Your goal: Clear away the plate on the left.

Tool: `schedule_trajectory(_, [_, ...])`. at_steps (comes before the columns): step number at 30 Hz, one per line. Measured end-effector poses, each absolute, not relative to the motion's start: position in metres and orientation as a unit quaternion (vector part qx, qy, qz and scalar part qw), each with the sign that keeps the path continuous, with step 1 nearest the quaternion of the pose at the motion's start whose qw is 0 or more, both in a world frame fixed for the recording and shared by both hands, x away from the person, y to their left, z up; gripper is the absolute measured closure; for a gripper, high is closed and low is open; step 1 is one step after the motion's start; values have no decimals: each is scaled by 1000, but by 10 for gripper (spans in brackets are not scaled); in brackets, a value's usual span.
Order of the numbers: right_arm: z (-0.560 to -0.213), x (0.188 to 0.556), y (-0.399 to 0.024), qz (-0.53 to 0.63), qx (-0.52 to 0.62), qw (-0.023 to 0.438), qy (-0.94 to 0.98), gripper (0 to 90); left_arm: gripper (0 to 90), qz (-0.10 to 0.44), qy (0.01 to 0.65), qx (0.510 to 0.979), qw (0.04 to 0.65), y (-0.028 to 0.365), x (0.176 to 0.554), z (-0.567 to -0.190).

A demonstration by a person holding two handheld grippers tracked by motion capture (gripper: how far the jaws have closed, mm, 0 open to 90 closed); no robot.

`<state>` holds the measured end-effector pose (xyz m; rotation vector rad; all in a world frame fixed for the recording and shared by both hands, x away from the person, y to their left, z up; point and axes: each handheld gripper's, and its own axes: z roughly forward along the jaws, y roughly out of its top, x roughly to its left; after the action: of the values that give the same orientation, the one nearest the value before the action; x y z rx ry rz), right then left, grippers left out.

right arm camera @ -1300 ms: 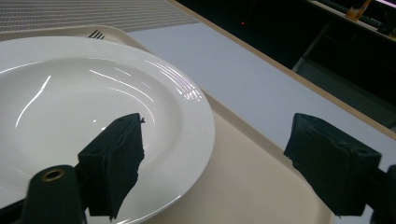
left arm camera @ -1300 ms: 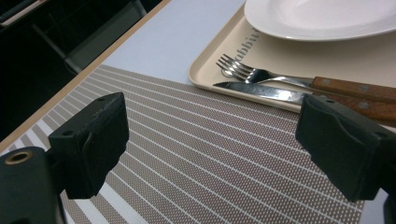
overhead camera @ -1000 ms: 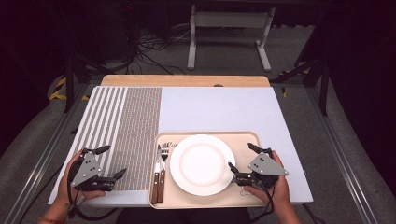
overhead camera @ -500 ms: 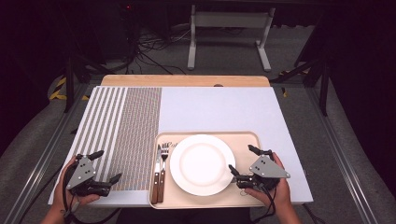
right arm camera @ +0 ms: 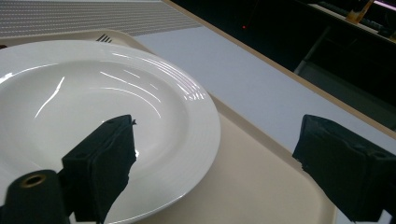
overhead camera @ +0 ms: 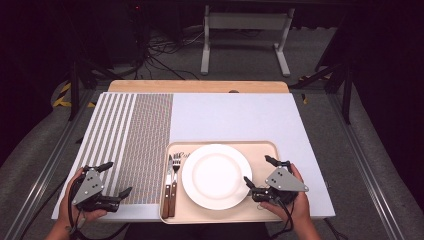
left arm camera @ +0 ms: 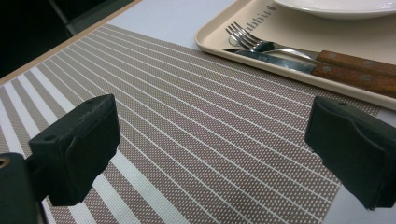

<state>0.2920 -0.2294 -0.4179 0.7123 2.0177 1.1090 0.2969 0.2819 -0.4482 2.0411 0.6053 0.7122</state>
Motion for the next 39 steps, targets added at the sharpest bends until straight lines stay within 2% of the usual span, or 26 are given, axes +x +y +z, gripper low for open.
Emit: schedule_trajectory(39, [-419, 294, -233, 430, 280, 357, 780, 131, 43, 274, 250, 821, 435, 281, 301, -449])
